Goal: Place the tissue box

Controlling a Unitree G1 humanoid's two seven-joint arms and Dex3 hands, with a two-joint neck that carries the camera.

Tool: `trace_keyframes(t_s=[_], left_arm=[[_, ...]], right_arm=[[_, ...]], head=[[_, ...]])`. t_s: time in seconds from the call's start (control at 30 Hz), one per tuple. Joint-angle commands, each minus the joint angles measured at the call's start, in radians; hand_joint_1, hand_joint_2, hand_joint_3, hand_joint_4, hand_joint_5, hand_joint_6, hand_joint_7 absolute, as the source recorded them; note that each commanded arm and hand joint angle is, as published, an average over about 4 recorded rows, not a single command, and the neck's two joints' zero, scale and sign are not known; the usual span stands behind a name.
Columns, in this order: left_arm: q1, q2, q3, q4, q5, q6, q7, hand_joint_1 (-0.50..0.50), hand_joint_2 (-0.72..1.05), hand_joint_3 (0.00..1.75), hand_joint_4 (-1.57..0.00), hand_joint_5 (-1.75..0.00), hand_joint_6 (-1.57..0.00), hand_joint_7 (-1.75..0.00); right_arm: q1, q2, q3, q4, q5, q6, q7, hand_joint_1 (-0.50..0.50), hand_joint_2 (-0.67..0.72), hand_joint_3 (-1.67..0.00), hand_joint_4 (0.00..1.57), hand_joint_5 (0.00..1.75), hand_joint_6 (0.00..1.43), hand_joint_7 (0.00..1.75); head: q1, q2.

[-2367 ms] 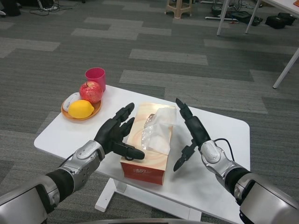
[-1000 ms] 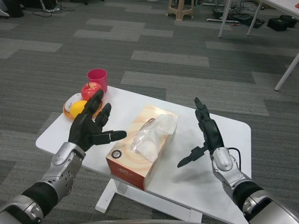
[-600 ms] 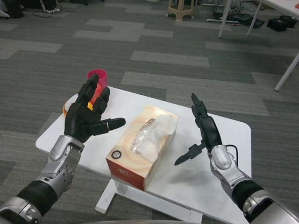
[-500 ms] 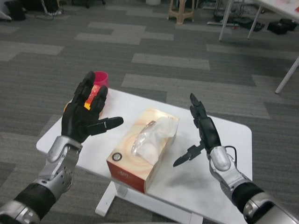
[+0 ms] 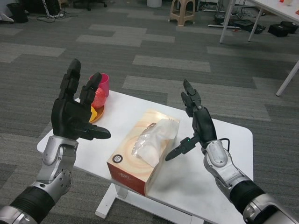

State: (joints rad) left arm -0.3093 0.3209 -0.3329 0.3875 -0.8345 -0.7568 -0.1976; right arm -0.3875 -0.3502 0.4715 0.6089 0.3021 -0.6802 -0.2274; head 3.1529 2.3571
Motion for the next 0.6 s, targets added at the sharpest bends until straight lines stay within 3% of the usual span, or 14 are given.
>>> trace_keyframes(t_s=[0.03,0.33,0.6], left_arm=[[0.001,0.0,-0.002,-0.004,0.008,-0.016,0.004,0.5,-0.1,0.0,0.0,-0.62,0.0,0.0],[-0.011,0.0,-0.006,-0.004,-0.014,-0.056,0.0,0.5,-0.1,0.0,0.0,-0.51,0.0,0.0],[-0.019,0.0,-0.023,-0.004,-0.019,-0.058,0.0,0.5,-0.1,0.0,0.0,-0.59,0.0,0.0]], right_arm=[[0.005,0.004,-0.015,-0.023,0.003,-0.004,-0.004,-0.46,0.22,-0.08,0.04,0.0,0.0,0.0],[0.012,0.005,-0.034,-0.055,0.003,-0.004,-0.004,-0.46,0.22,-0.08,0.04,0.0,0.0,0.0],[0.024,0.005,-0.05,-0.084,0.002,-0.005,-0.004,-0.46,0.22,-0.1,0.04,0.0,0.0,0.0]], head=[[-0.002,0.002],[-0.003,0.007],[-0.003,0.02]])
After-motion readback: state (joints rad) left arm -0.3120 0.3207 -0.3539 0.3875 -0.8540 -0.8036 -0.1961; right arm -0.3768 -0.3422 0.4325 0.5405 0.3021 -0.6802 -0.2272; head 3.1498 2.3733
